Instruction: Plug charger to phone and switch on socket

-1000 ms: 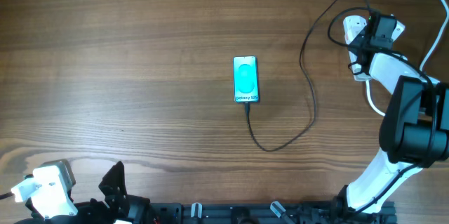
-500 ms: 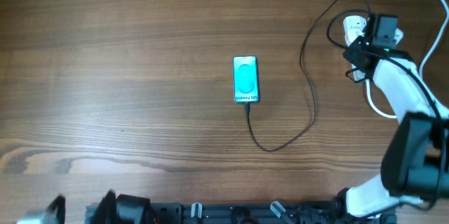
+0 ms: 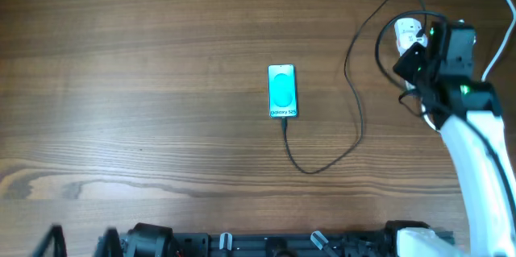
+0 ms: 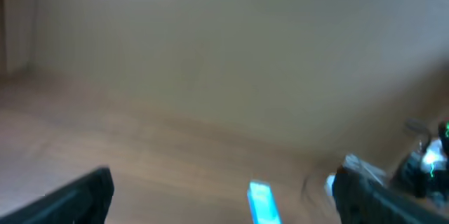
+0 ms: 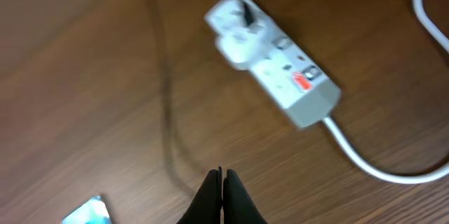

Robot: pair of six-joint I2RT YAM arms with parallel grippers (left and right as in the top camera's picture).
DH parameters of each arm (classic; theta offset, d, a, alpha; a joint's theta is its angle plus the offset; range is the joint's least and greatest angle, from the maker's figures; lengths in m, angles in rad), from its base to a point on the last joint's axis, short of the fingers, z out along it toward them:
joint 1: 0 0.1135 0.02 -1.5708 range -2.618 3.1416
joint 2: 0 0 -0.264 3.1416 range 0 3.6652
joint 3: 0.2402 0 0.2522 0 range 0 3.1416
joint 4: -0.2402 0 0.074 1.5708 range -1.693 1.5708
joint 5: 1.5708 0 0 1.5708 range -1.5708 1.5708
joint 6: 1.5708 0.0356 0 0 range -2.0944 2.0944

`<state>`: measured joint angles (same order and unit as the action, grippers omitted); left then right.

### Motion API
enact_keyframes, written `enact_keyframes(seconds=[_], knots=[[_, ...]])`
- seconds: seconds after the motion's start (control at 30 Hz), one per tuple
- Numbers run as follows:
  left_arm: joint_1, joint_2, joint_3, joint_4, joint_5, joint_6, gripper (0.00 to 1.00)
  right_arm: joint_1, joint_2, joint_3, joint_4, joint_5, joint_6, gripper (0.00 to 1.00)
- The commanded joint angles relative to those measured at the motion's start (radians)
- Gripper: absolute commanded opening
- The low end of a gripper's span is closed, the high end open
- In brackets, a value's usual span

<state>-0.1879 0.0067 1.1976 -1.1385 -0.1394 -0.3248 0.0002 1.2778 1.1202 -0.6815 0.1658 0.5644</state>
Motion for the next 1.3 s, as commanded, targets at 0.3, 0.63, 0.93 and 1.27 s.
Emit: enact_keyframes(seconds=[0.3,0.63,0.93,1.27], knots=[[0.004,0.000,-0.777,0.897,-0.098,-0.023,1.00,0.270,-0.328,0.000,-0.151,-0.009,0.093,0.04],[0.004,0.174,-1.048,1.177,-0.007,-0.021,1.00,0.385,-0.385,0.000,-0.150,-0.009,0.121,0.05],[0.004,0.538,-1.048,1.374,0.020,-0.028,1.00,0.429,-0.390,0.000,-0.114,-0.005,0.127,0.04],[0.004,0.544,-1.048,1.641,0.183,-0.028,1.00,0.429,-0.438,0.000,-0.133,-0.002,0.090,0.04]])
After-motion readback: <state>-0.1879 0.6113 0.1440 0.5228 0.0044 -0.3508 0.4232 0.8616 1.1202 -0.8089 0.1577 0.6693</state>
